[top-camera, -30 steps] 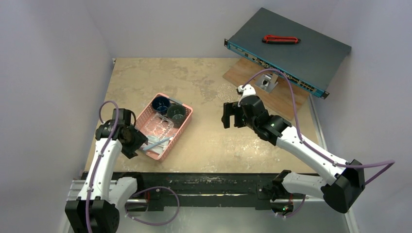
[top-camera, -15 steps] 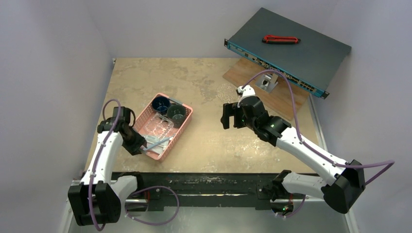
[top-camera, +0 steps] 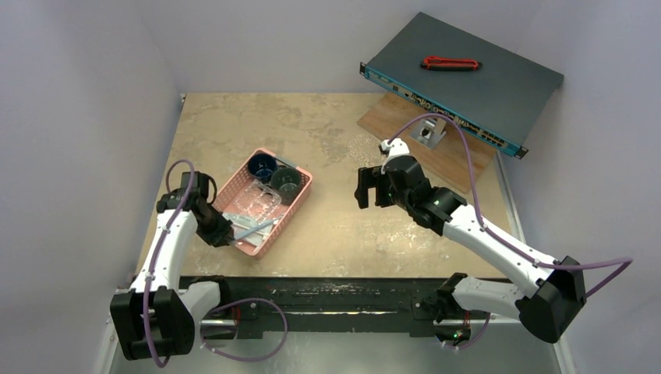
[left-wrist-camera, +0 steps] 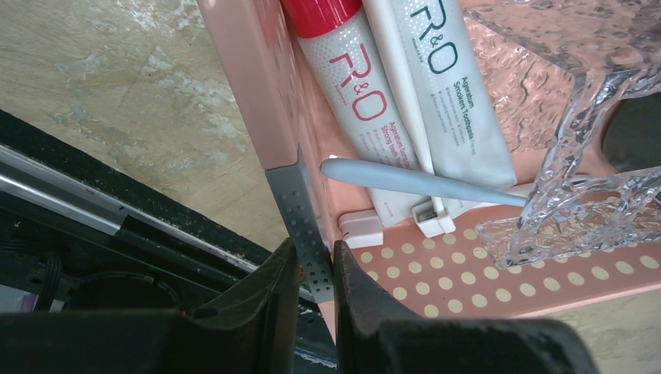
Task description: Prepare toiletry sets of a toothbrush and toothpaste on the tray
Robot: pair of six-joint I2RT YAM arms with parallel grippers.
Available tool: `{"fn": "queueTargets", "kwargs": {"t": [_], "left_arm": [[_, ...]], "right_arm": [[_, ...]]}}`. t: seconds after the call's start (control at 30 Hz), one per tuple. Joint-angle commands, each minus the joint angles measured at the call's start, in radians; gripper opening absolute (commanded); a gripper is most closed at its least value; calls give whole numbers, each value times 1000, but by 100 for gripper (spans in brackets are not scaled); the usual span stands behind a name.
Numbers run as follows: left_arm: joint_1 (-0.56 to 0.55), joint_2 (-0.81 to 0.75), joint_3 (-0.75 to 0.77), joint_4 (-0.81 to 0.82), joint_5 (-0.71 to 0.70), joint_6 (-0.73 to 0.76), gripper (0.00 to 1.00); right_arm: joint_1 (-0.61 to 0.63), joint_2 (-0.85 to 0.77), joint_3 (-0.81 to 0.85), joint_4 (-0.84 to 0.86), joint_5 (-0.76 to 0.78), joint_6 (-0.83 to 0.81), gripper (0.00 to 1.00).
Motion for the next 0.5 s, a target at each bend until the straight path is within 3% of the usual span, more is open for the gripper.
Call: {"fn": "queueTargets", "kwargs": {"t": [0.0, 0.27, 0.47], "left_arm": [[-6, 10, -11, 87, 93, 38, 0], [-20, 45, 34, 130, 169, 107, 0], [-95, 108, 115, 129, 179, 169, 0]], "right_arm": [[0, -31, -6, 24, -9, -7, 99], [1, -38, -1, 21, -17, -5, 99], [0, -70, -24, 36, -47, -9, 99]]}}
